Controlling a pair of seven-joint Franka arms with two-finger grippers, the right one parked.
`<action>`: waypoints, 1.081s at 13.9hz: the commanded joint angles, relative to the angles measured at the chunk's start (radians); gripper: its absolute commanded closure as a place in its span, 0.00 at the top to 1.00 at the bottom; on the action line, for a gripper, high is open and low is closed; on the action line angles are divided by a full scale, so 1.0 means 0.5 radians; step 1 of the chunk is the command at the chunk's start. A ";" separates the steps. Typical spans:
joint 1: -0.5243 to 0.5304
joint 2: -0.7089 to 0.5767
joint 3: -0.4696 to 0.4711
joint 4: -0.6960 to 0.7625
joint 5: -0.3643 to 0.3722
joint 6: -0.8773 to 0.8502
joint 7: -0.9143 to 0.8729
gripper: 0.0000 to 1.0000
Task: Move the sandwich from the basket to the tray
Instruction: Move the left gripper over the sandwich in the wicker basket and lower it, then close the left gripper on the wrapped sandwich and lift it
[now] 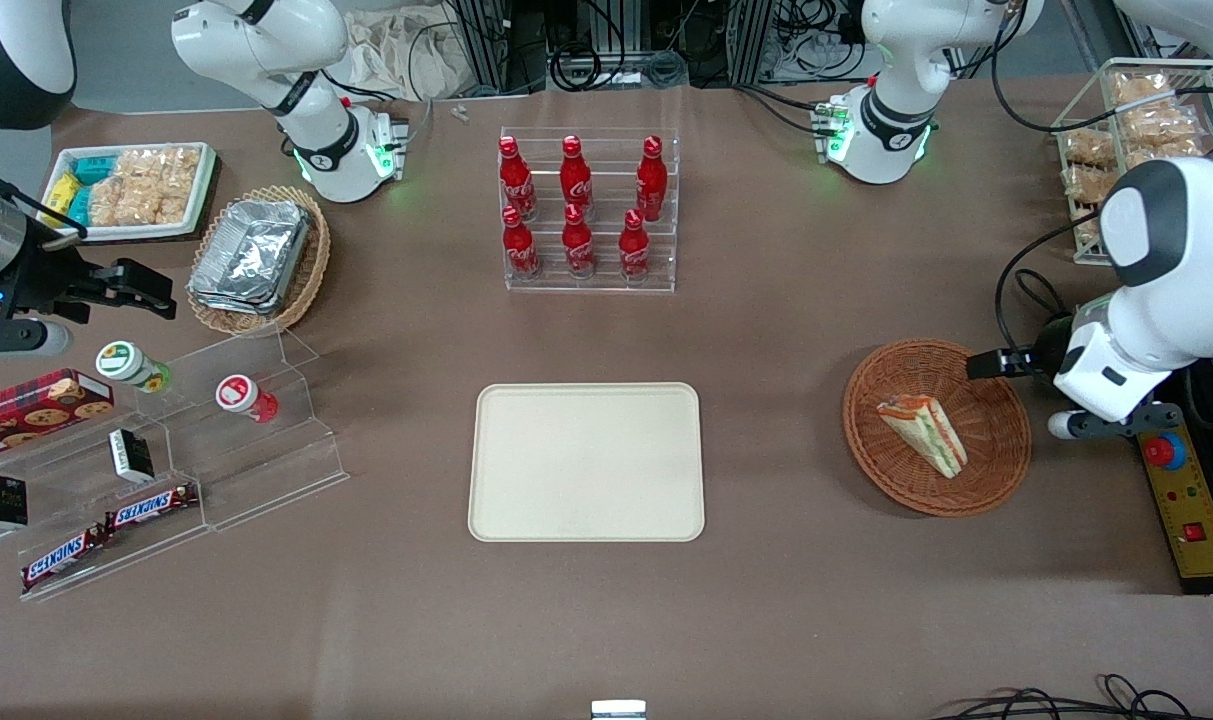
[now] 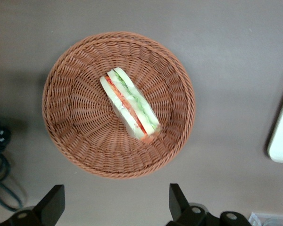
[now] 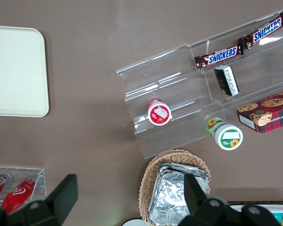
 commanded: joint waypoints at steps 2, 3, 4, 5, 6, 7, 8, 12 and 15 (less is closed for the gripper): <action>-0.012 -0.026 -0.006 -0.289 -0.015 0.447 -0.471 0.99; -0.012 0.007 -0.006 -0.335 -0.012 0.558 -0.606 0.99; -0.019 0.038 -0.006 -0.363 -0.009 0.632 -0.674 0.99; -0.025 0.072 -0.006 -0.388 -0.009 0.675 -0.717 0.99; -0.028 0.130 -0.009 -0.388 -0.009 0.718 -0.769 0.99; -0.031 0.176 -0.009 -0.388 -0.009 0.767 -0.818 0.99; -0.031 0.207 -0.012 -0.406 -0.009 0.825 -0.840 0.99; -0.031 0.326 -0.012 -0.471 -0.009 1.049 -0.901 0.98; -0.034 0.382 -0.015 -0.468 -0.009 1.080 -0.926 0.98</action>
